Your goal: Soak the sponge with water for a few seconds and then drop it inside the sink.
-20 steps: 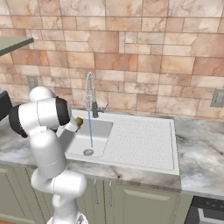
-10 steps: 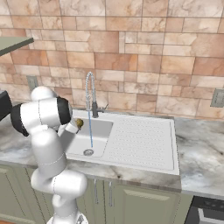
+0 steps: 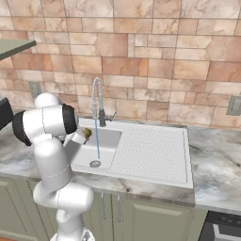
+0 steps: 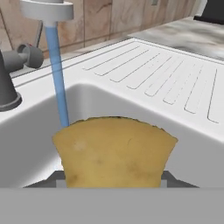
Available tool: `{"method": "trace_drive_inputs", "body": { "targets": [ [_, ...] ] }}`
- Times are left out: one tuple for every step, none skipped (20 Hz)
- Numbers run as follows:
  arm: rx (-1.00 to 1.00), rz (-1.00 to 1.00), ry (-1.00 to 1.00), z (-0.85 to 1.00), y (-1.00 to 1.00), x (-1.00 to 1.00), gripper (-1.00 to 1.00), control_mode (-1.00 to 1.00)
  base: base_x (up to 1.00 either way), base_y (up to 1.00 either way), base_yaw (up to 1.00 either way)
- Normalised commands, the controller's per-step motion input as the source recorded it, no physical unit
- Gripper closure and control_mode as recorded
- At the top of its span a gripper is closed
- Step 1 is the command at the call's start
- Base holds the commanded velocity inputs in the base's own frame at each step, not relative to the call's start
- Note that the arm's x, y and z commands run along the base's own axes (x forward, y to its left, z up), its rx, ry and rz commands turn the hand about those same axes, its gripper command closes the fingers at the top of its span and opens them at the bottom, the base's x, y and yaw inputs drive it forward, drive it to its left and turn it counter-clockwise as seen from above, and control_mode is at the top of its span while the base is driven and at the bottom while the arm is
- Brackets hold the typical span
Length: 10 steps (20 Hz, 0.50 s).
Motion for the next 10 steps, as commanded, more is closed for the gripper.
{"method": "trace_drive_inputs", "body": {
  "targets": [
    [-0.01,-0.03,0.00,0.00,-0.09,0.00,1.00,-1.00,0.00,0.00,0.00],
    [-0.01,-0.03,0.00,0.00,-0.07,0.00,1.00,-1.00,0.00,0.00,0.00],
    [-0.01,-0.03,0.00,0.00,-0.07,0.00,1.00,-1.00,0.00,0.00,0.00],
    [0.00,-0.03,0.00,0.00,-0.07,0.00,1.00,-1.00,0.00,0.00,0.00],
    [0.00,-0.03,0.00,0.00,-0.09,0.00,1.00,-1.00,0.00,0.00,0.00],
    [0.00,-0.03,0.00,0.00,-0.11,0.00,1.00,-1.00,0.00,0.00,0.00],
    [0.00,-0.03,0.00,0.00,-0.11,0.00,1.00,-1.00,0.00,0.00,0.00],
    [0.00,-0.03,0.00,0.00,-0.11,0.00,1.00,-1.00,0.00,0.00,0.00],
    [0.00,-0.03,0.00,0.00,-0.14,0.00,1.00,-1.00,0.00,0.00,0.00],
    [0.00,-0.03,0.00,0.00,-0.14,0.00,1.00,-1.00,0.00,0.00,0.00]
  ]
}}
